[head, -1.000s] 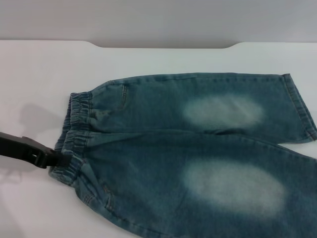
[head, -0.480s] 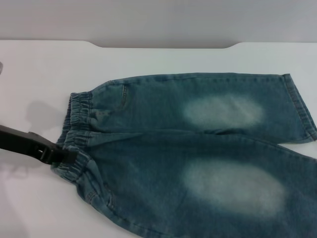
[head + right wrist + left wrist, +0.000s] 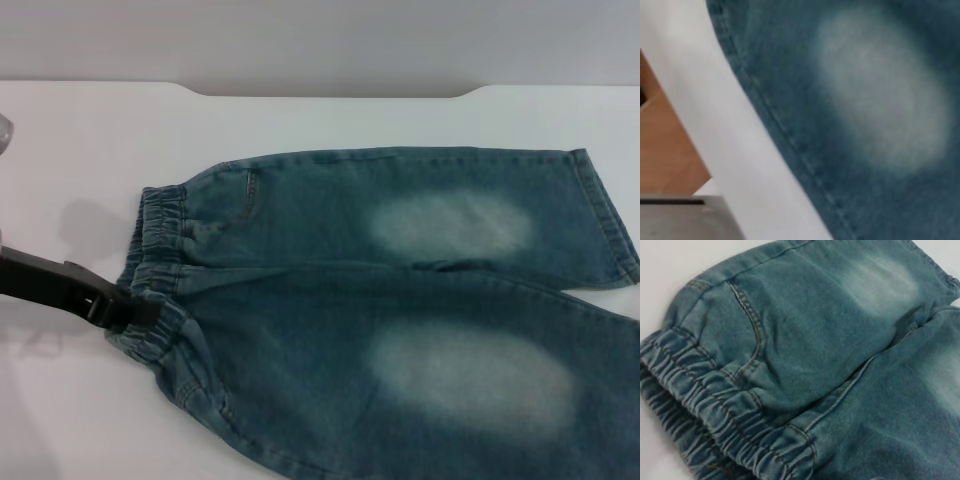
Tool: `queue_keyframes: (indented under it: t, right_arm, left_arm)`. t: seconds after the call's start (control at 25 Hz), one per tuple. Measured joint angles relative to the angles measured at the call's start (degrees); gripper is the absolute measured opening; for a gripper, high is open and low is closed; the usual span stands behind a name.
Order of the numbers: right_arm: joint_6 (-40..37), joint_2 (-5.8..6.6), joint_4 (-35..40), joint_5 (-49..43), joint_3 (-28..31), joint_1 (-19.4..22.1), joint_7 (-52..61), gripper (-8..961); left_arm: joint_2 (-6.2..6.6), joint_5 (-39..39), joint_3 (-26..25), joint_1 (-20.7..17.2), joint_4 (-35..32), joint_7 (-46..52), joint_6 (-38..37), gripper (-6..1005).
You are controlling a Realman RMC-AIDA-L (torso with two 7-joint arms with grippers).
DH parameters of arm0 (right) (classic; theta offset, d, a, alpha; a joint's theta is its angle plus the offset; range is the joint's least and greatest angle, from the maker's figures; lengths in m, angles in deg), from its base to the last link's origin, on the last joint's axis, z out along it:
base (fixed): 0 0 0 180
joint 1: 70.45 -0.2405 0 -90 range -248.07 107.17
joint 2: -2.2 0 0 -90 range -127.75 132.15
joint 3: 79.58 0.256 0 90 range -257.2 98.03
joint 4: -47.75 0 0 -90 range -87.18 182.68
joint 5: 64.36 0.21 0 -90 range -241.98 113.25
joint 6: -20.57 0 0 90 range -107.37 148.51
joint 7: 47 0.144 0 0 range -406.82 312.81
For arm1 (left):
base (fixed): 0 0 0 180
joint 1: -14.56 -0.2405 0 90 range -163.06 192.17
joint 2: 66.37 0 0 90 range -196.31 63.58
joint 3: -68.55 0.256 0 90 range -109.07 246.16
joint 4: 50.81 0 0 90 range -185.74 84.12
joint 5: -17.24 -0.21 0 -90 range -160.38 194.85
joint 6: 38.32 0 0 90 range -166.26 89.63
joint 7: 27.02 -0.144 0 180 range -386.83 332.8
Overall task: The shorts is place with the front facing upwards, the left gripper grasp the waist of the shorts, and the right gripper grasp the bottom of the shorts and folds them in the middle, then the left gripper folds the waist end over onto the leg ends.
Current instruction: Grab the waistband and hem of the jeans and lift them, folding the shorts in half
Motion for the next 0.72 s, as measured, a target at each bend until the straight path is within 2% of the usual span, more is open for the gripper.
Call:
queue_keyframes:
  t: [0.72]
  right_arm:
    - [0.7, 1.13, -10.4, -7.9, 0.6, 0.2, -5.7, 458]
  left_arm:
    - [-0.34, -0.2, 0.1, 1.3, 0.0, 0.1, 0.3, 38]
